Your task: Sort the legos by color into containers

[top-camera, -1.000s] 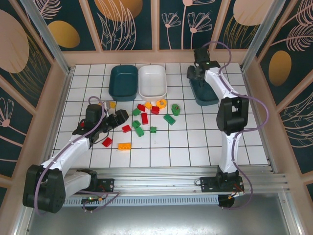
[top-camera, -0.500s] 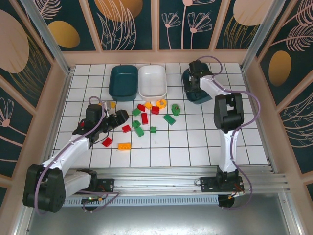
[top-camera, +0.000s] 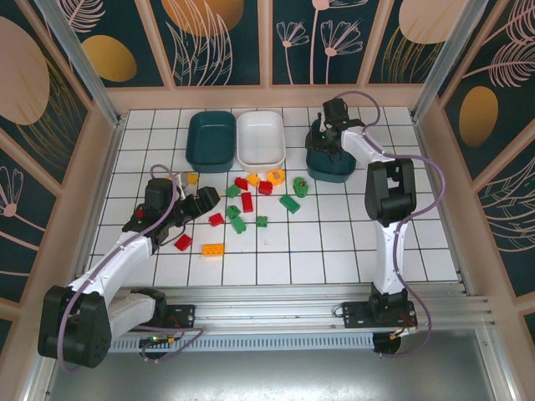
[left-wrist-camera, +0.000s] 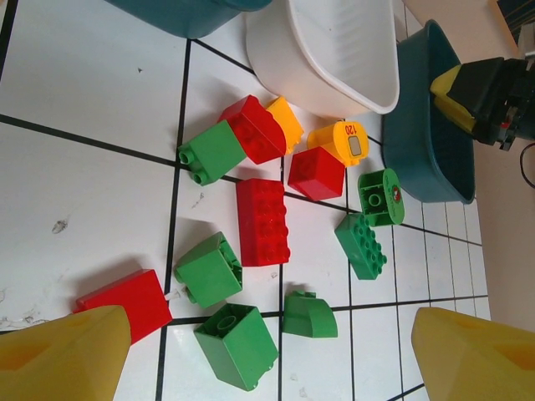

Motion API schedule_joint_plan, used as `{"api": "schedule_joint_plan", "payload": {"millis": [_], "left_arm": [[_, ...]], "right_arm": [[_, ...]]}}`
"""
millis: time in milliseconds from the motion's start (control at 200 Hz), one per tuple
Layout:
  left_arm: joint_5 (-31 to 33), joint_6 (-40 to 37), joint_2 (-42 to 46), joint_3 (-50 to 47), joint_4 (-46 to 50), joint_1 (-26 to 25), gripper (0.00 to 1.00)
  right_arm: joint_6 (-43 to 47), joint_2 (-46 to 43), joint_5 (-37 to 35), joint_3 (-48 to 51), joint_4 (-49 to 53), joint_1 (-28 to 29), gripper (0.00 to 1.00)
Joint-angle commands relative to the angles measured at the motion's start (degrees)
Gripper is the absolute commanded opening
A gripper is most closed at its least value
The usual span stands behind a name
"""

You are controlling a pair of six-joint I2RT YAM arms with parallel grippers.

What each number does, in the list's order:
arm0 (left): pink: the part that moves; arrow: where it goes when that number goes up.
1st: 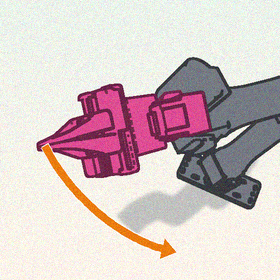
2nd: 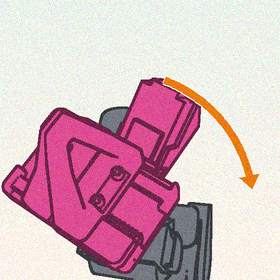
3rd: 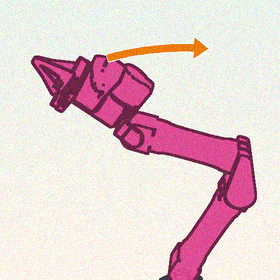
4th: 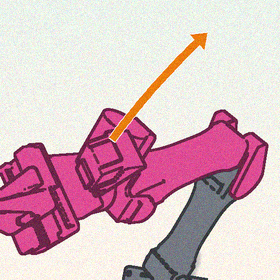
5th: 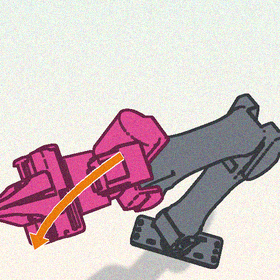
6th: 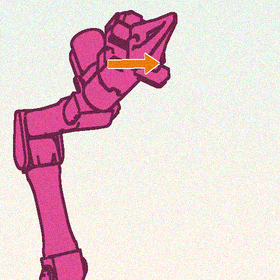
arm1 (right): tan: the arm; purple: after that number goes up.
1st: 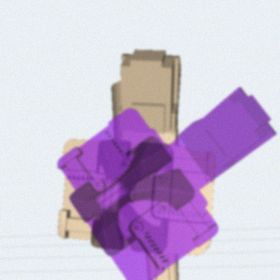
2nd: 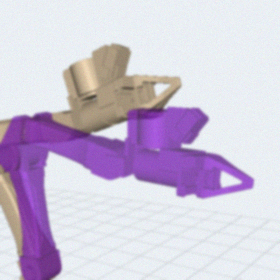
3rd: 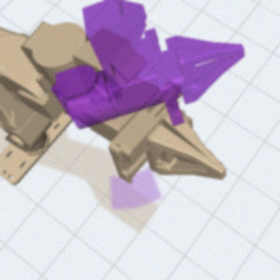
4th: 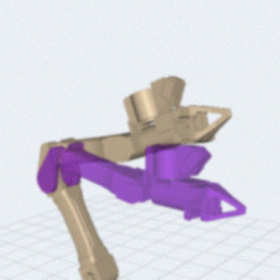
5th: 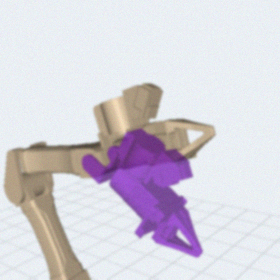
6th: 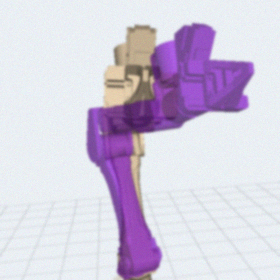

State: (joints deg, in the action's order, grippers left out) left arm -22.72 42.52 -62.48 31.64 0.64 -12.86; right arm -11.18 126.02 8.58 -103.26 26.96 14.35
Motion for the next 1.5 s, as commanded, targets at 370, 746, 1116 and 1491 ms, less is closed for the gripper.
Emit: {"api": "schedule_joint_plan", "payload": {"millis": [370,746,1116,1491], "left_arm": [[-0.4,-1.0,2.0,-1.3,1.3,0.2,0.87],[0.2,-1.7,2.8,-0.5,3.2,0.2,0.88],[-0.1,-1.1,2.7,-0.8,2.6,0.2,0.88],[-2.2,1.2,0.0,-3.1,-2.9,0.3,0.86]], "right_arm": [[-6.7,2.7,4.5,-2.6,-6.4,3.4,0.30],[-6.1,6.1,5.3,-9.0,-8.3,6.1,0.09],[-8.6,2.0,6.1,-7.6,-9.5,4.8,0.27],[-10.5,-16.9,-11.2,23.0,-10.7,-4.6,0.48]]}}
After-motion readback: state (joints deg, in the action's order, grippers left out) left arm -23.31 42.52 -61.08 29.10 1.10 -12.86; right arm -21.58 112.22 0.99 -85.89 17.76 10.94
